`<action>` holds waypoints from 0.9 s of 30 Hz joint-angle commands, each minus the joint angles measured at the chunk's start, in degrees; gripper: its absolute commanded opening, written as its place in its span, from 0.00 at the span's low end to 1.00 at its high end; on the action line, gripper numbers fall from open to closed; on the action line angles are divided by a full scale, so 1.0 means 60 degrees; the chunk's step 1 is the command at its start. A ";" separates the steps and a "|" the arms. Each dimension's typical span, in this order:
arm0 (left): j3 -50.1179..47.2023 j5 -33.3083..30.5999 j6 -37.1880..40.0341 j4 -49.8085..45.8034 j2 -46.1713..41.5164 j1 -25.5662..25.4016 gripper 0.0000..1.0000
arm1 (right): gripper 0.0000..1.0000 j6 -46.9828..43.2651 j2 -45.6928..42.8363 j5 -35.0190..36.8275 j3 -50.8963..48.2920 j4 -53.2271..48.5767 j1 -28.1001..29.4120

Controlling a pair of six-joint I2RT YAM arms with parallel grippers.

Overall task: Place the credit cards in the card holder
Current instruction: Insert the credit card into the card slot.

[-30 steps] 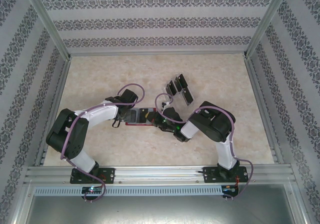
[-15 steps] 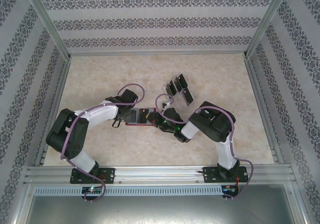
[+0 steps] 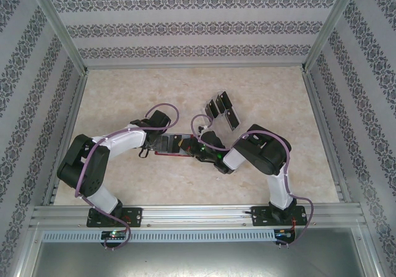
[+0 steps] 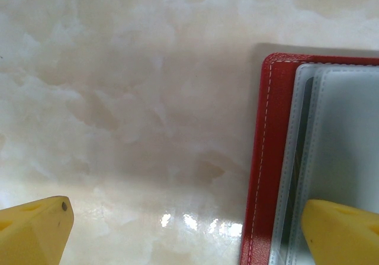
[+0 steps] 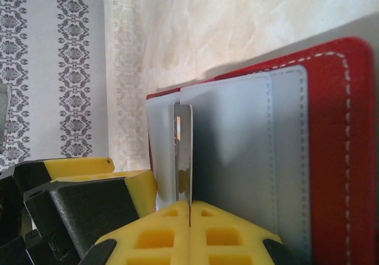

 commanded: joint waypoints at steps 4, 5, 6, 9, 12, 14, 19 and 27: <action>0.0040 -0.0113 -0.0088 -0.0370 0.0021 0.0076 1.00 | 0.00 -0.0118 0.0344 -0.0501 0.0279 -0.0770 0.0006; 0.0029 -0.0114 -0.0094 -0.0370 0.0029 0.0074 1.00 | 0.00 -0.0125 0.0363 -0.0533 0.0323 -0.0818 0.0001; 0.0022 -0.0107 -0.0107 -0.0377 0.0029 0.0080 1.00 | 0.00 -0.0118 0.0378 -0.0546 0.0347 -0.0838 -0.0001; 0.0017 -0.0093 -0.0115 -0.0370 0.0024 0.0073 1.00 | 0.00 -0.0133 0.0354 -0.0664 0.0421 -0.0981 0.0010; 0.0038 -0.0080 -0.0145 -0.0406 -0.0019 0.0074 1.00 | 0.11 -0.0166 0.0098 -0.0717 0.0371 -0.1213 -0.0023; 0.0074 -0.0064 -0.0171 -0.0450 -0.0057 0.0080 1.00 | 0.24 -0.0313 -0.0244 -0.0717 0.0343 -0.1570 -0.0044; 0.0222 0.0006 -0.0218 -0.0574 -0.0146 0.0119 1.00 | 0.48 -0.0778 -0.1115 -0.0633 0.0420 -0.3009 -0.0086; 0.0565 0.0220 -0.0177 -0.0765 -0.0538 0.0174 1.00 | 0.51 -0.1568 -0.2169 -0.0545 0.0560 -0.5063 -0.0243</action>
